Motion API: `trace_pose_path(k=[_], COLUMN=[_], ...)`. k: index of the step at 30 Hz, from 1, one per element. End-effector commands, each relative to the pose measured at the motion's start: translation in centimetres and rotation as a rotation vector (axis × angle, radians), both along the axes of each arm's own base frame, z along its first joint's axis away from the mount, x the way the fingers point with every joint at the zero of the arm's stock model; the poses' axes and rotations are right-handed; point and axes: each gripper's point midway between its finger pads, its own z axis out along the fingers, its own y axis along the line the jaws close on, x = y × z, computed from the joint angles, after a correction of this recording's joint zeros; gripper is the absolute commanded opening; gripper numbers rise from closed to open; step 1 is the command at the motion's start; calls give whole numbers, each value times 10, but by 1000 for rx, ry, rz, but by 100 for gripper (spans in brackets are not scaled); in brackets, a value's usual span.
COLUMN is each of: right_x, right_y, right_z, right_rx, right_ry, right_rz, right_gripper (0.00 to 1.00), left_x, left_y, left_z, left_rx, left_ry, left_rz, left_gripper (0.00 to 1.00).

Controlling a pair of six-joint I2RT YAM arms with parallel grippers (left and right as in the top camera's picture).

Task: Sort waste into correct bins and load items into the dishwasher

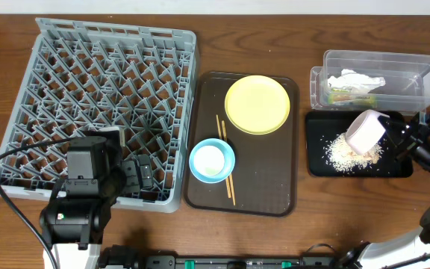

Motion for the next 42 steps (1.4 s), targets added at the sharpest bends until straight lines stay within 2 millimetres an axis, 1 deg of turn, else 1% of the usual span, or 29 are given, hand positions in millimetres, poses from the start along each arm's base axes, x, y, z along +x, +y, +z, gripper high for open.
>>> trace_pose_path(k=[1, 14, 16, 18, 21, 23, 26, 28, 30, 33, 36, 37, 39, 41, 42], right_x=[3, 3, 4, 3, 4, 4, 4, 5, 7, 11, 22, 25, 34, 43, 45], right_y=[1, 3, 8, 17, 34, 50, 81, 102, 125, 161, 197, 205, 224, 244, 251], right_z=[10, 10, 10, 11, 20, 36, 63, 72, 76, 83, 83, 82, 74, 61, 56], right_rx=[36, 36, 33, 34, -37, -111, -234, -337, -462, -661, -844, -891, -1037, -1280, -1357], right_ry=[-21, -22, -25, -25, -106, -199, -339, -376, -398, -481, -567, -590, -647, -710, -725], right_rz=[12, 19, 30, 54, 101, 147, 231, 279, 318, 364, 385, 389, 392, 396, 398], right_gripper=[1, 1, 1, 1, 1, 1, 1, 1, 1, 1, 1, 1, 1, 1, 1], left_x=[2, 2, 2, 2, 2, 2, 2, 2, 2, 2, 2, 2, 2, 2, 2], left_y=[-2, -2, -2, -2, -2, -2, -2, -2, -2, -2, -2, -2, -2, -2, -2], left_z=[8, 8, 8, 8, 8, 8, 8, 8, 8, 8, 8, 8, 8, 8, 8], left_rx=[-11, -11, -11, -11, -11, -11, -11, -11, -11, -11, -11, -11, -11, -11, -11], left_ry=[-19, -19, -19, -19, -19, -19, -19, -19, -19, -19, -19, -19, -19, -19, -18], left_rz=[0, 0, 0, 0, 0, 0, 1, 0, 0, 0, 1, 0, 1, 0, 0], left_gripper=[98, 98, 98, 98, 98, 98, 98, 98, 98, 98, 98, 98, 98, 98, 98])
